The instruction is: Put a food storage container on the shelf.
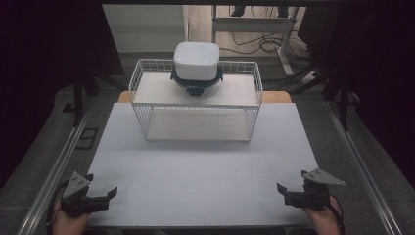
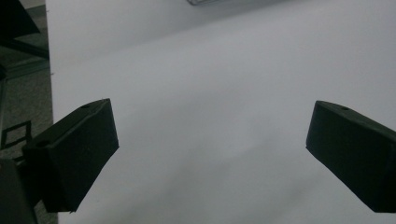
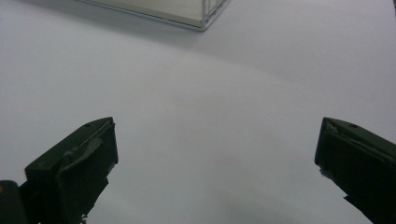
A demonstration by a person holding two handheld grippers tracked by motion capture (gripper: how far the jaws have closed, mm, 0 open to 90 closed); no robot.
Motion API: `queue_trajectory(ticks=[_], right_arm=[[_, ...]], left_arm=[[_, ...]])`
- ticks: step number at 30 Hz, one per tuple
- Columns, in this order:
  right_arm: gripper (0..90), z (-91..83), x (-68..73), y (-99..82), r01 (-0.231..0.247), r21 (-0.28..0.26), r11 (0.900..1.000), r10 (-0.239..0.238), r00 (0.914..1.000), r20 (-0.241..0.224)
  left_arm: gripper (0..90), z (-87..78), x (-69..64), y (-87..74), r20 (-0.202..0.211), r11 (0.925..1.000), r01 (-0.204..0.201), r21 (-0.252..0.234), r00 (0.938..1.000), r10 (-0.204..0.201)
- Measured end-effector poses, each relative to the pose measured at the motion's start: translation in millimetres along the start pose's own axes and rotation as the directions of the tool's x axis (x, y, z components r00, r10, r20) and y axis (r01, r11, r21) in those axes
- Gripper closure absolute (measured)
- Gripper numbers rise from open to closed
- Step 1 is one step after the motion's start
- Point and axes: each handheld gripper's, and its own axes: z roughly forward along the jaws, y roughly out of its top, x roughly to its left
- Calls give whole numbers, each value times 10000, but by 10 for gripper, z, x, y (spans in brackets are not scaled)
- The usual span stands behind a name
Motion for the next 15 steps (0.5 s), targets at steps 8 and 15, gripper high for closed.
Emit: queue_trajectory(ticks=[8,15], right_arm=[[0,-15,-84,-102,-164,200,9997,158,9995,262],[0,46,-110,-204,-118,755,9971,88,9991,409]], left_arm=[[16,22,70,-95,-212,9993,91,358,9997,-83],[14,74,126,-173,-308,9958,361,838,9990,-337]])
